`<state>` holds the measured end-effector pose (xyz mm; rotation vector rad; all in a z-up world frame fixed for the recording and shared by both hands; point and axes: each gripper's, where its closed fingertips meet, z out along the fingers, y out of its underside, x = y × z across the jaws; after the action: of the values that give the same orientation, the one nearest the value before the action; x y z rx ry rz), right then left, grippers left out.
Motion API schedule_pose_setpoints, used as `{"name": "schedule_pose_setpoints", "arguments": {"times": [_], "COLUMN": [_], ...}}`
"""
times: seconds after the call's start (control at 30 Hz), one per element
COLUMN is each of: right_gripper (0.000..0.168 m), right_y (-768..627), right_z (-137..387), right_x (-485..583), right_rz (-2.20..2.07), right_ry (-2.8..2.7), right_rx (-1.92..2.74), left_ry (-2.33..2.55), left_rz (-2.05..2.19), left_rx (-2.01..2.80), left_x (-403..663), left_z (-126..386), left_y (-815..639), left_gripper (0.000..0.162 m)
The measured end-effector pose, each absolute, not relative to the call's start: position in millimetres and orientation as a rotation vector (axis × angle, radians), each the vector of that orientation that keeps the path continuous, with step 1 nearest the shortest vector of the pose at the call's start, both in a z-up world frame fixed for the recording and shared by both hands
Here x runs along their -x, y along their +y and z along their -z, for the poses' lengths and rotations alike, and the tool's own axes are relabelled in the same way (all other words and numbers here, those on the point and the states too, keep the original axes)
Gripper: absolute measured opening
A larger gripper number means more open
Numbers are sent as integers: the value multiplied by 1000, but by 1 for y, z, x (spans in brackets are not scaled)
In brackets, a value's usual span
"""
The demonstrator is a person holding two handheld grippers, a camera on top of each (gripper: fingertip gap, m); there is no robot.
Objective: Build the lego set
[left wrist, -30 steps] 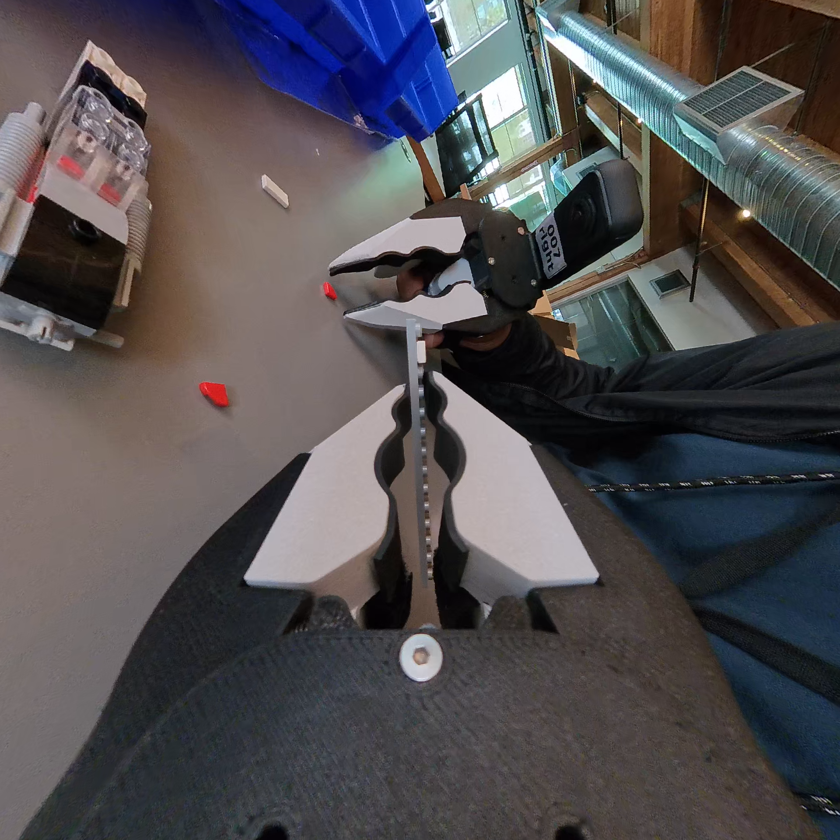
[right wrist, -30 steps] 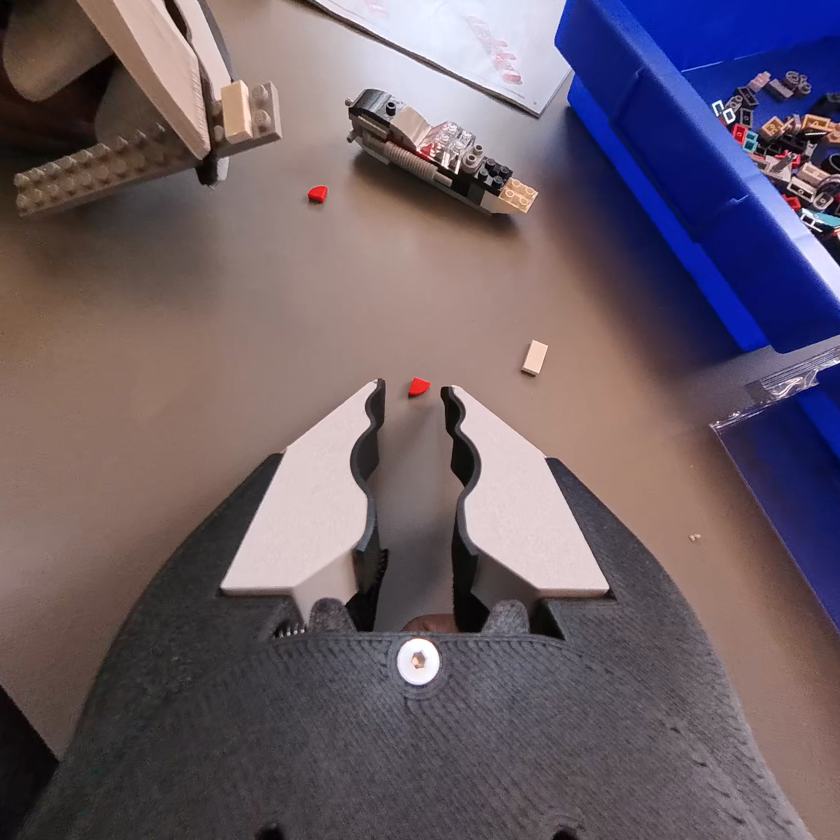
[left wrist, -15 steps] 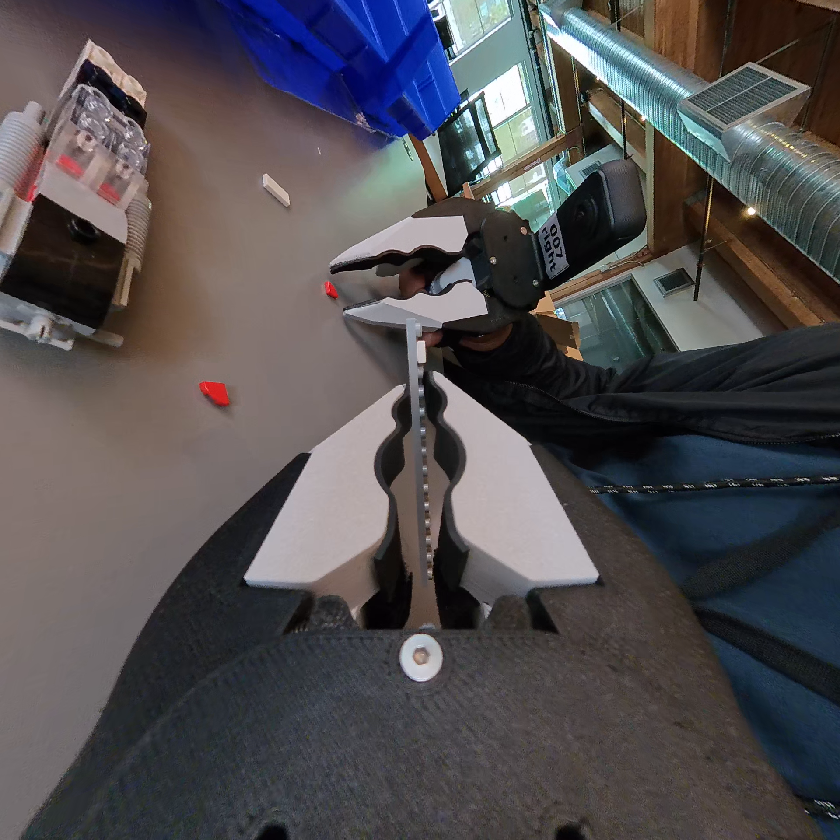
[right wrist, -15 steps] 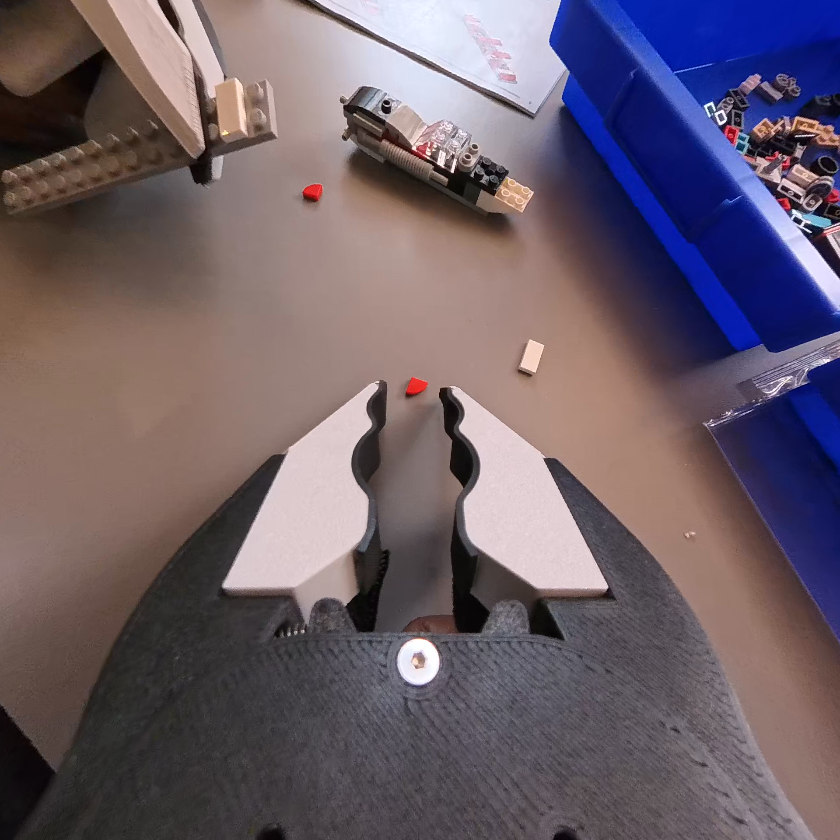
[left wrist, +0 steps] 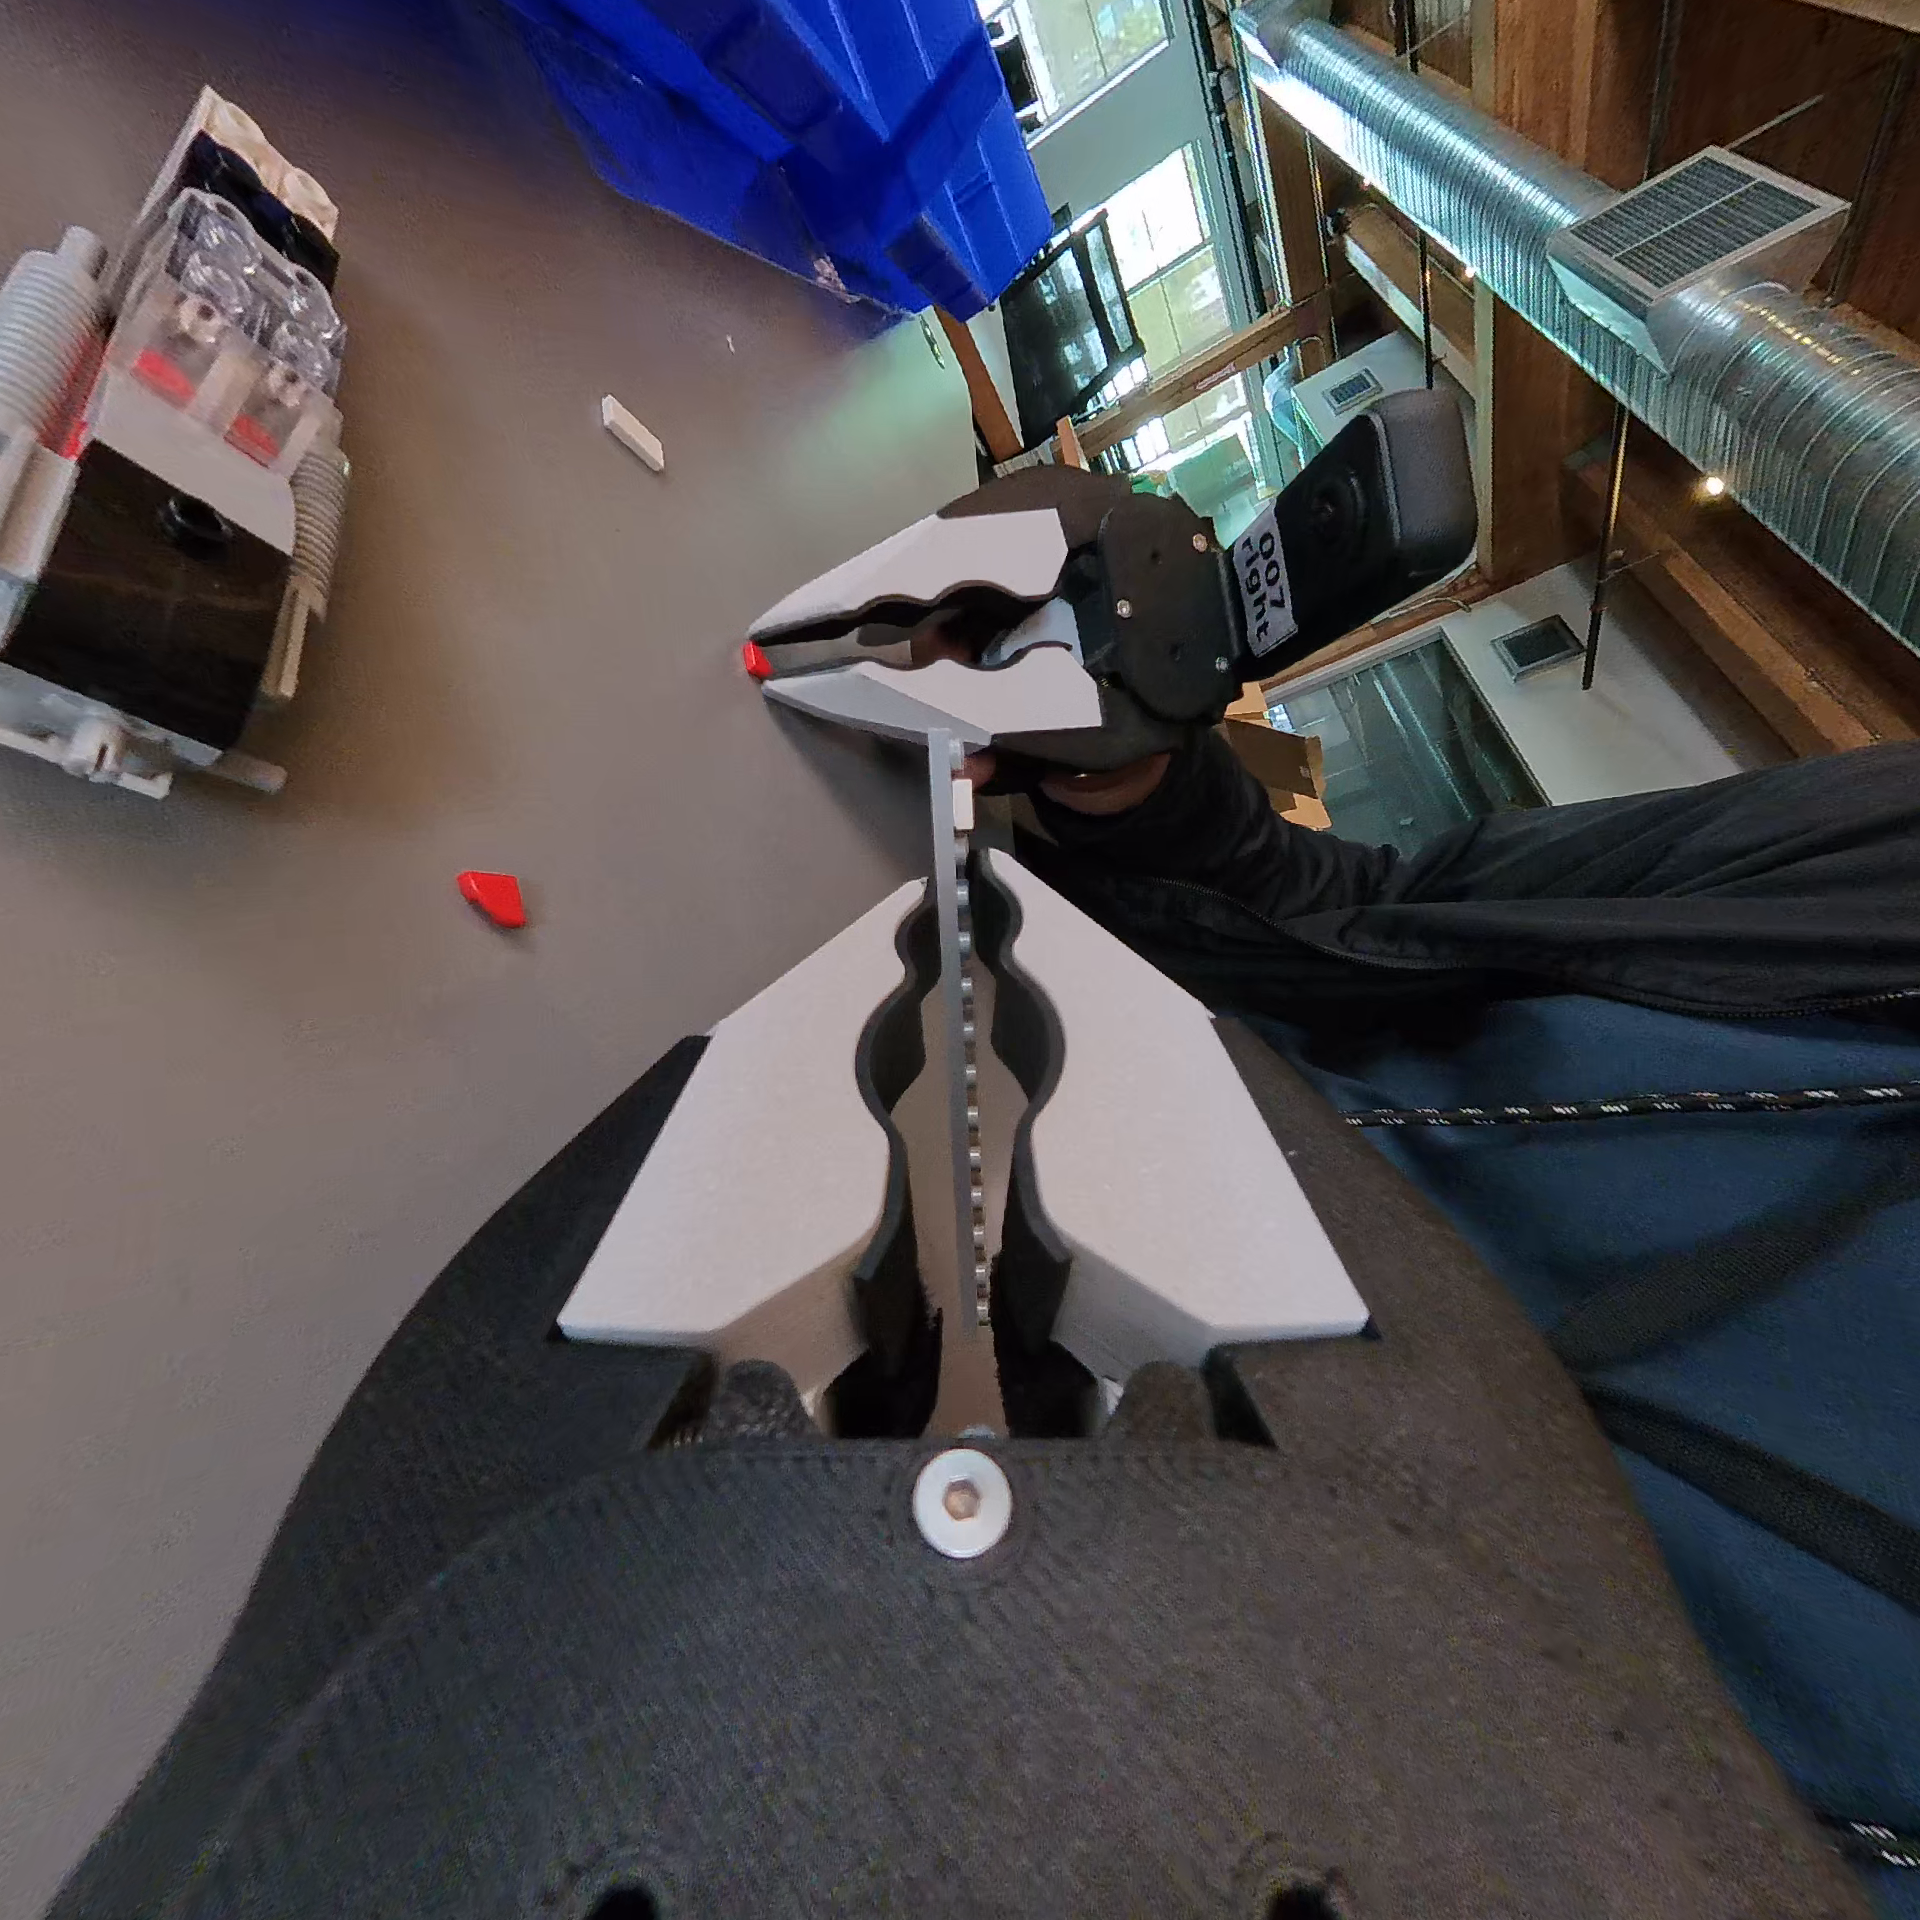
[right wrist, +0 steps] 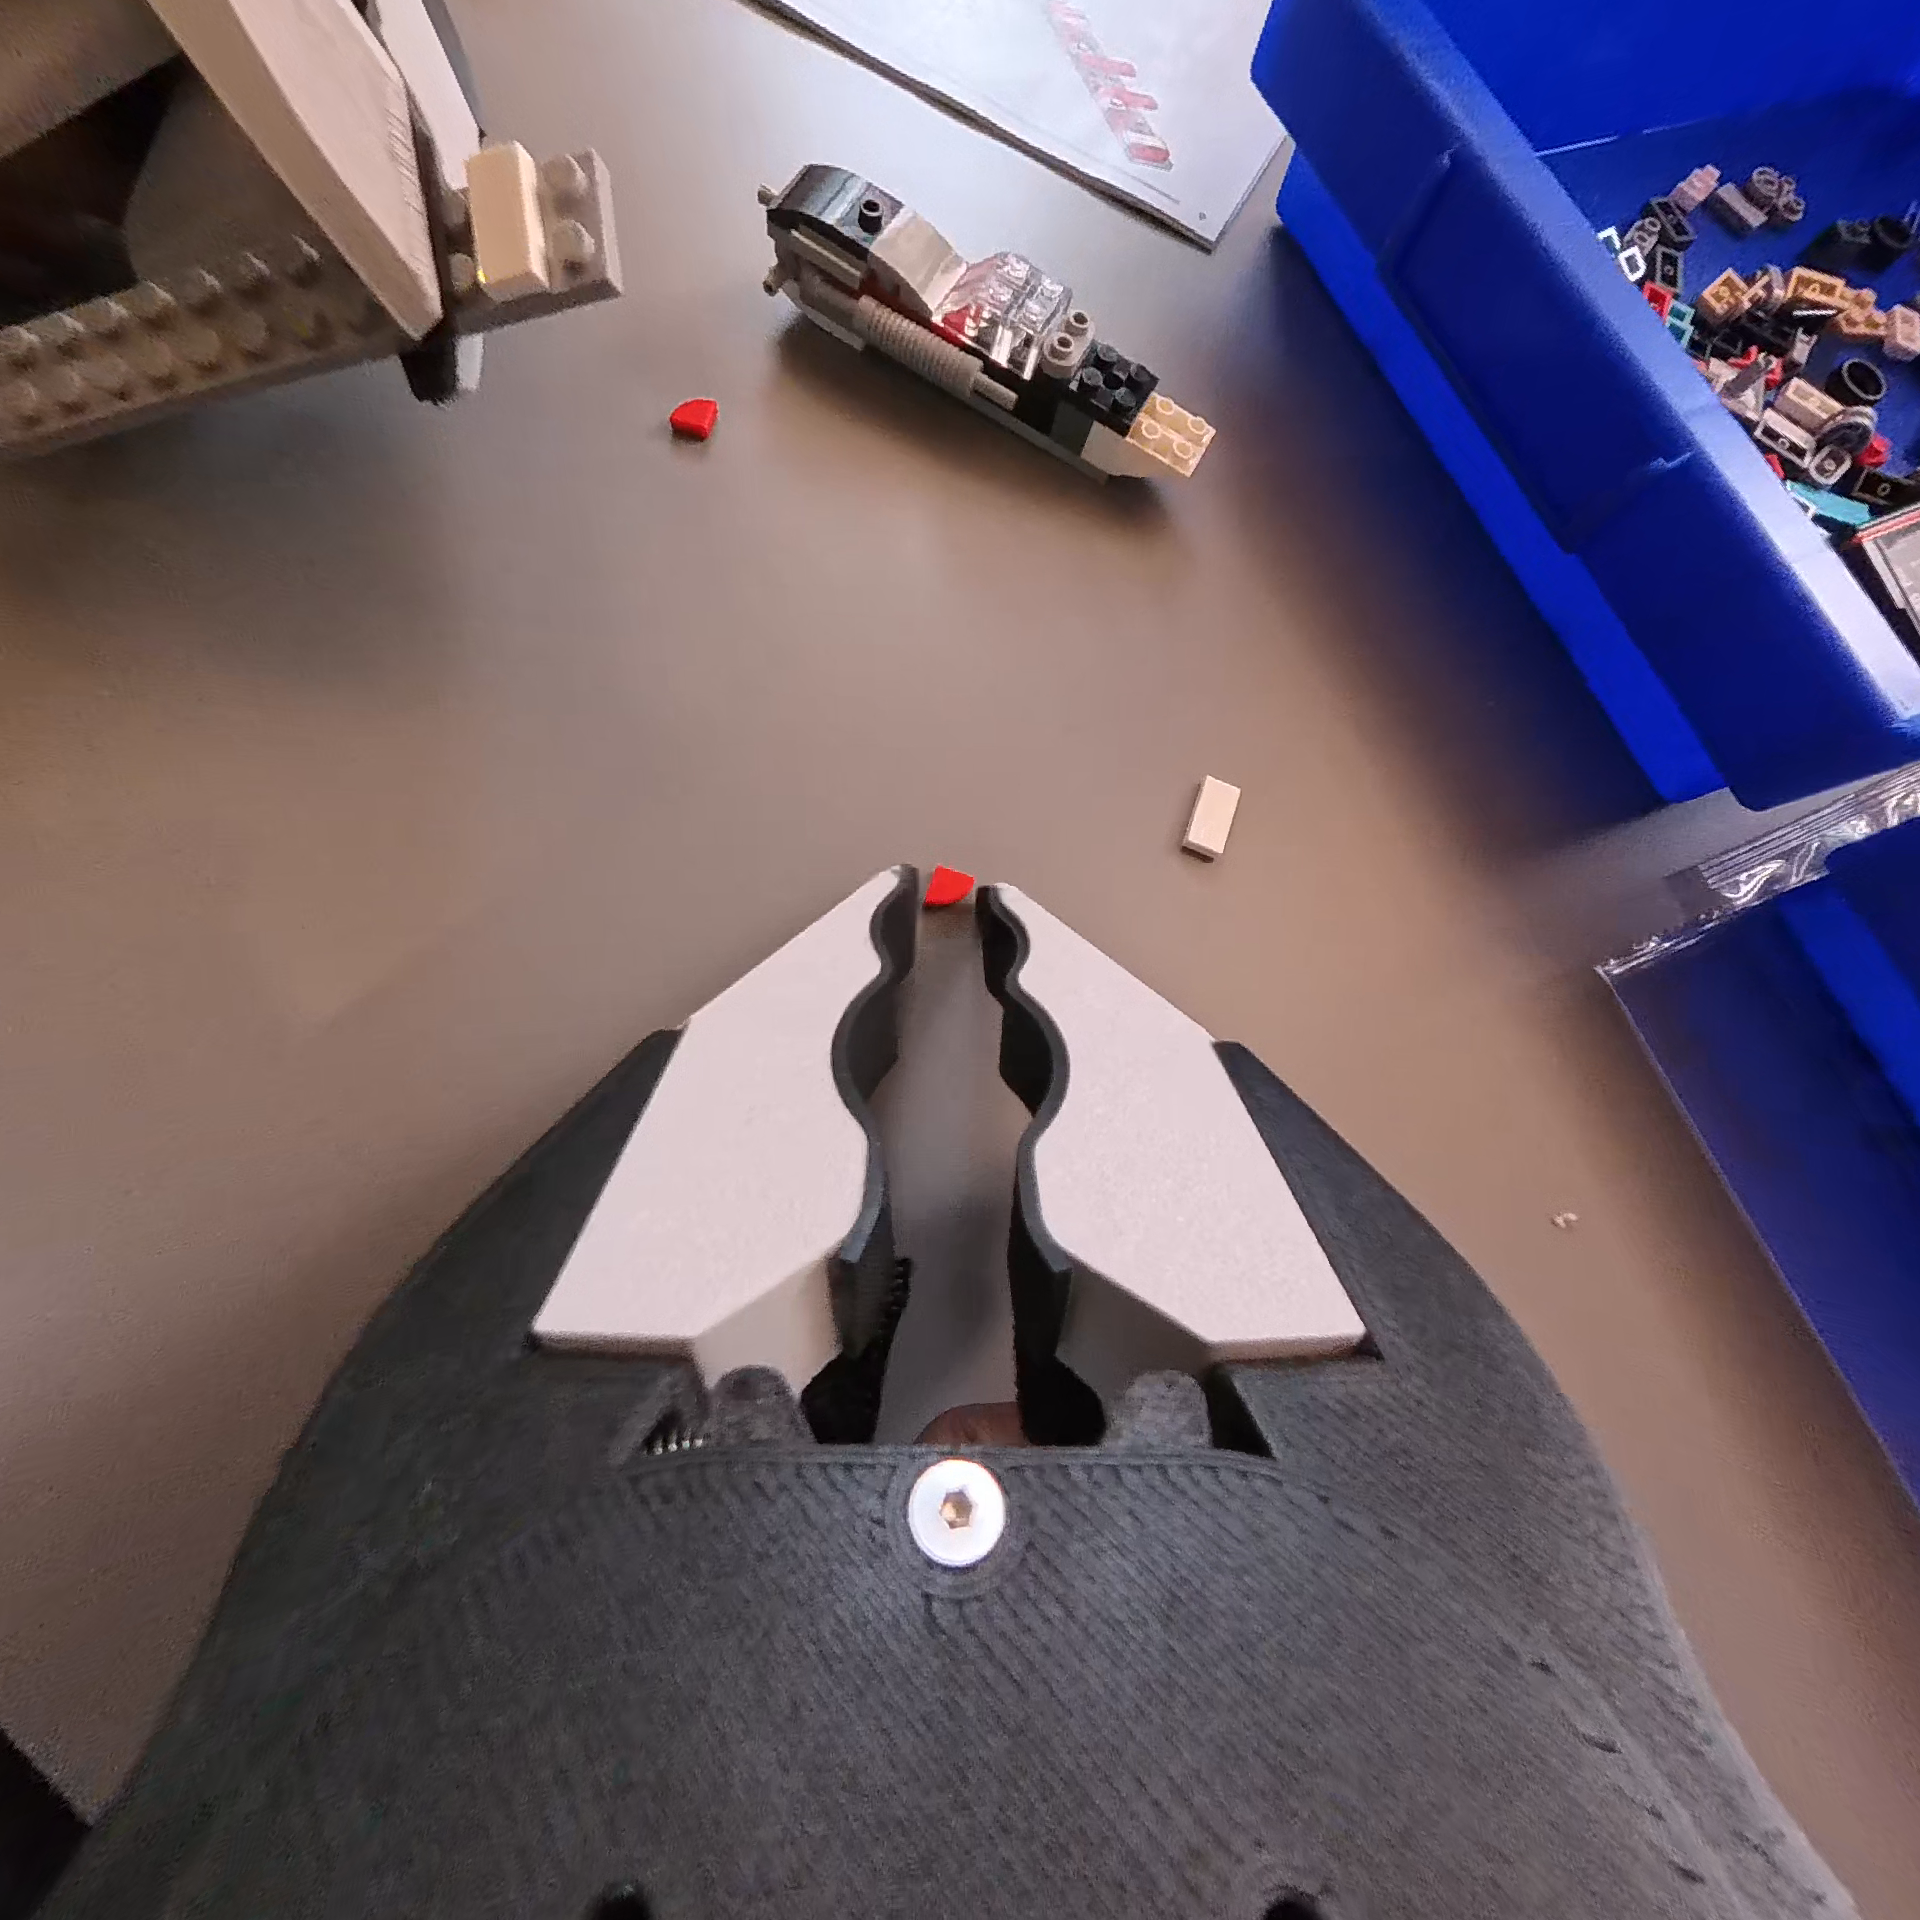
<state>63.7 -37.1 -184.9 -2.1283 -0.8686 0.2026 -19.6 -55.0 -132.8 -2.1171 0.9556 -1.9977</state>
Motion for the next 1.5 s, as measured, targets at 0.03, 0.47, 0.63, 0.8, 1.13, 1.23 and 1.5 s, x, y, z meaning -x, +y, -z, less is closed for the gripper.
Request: {"name": "schedule_pose_setpoints", "arguments": {"times": [0.03,0.47,0.63,0.8,1.13,1.23,1.5], "right_gripper": [9,5,5,6,6,6,6], "right_y": [-37,-35,-32,-27,-20,-18,-17], "right_z": [185,183,171,133,107,108,114], "right_x": [-64,-61,-50,-17,27,27,25], "right_rz": [-193,-195,-218,-236,-307,-307,-310], "right_ry": [-868,-907,-927,-980,-1056,-1052,-1055], "right_rx": [2127,2108,2050,1918,1828,1840,1875], "left_ry": [955,933,914,863,795,799,794], "left_rz": [1998,2009,2011,2032,2085,2086,2096], "left_rx": [2117,2124,2132,2133,2120,2119,2113], "left_x": [20,20,21,21,23,23,23], "left_z": [133,133,133,132,127,127,126], "left_y": [-55,-53,-52,-47,-43,-44,-43], "left_gripper": [6,6,6,6,6,6,6]}}
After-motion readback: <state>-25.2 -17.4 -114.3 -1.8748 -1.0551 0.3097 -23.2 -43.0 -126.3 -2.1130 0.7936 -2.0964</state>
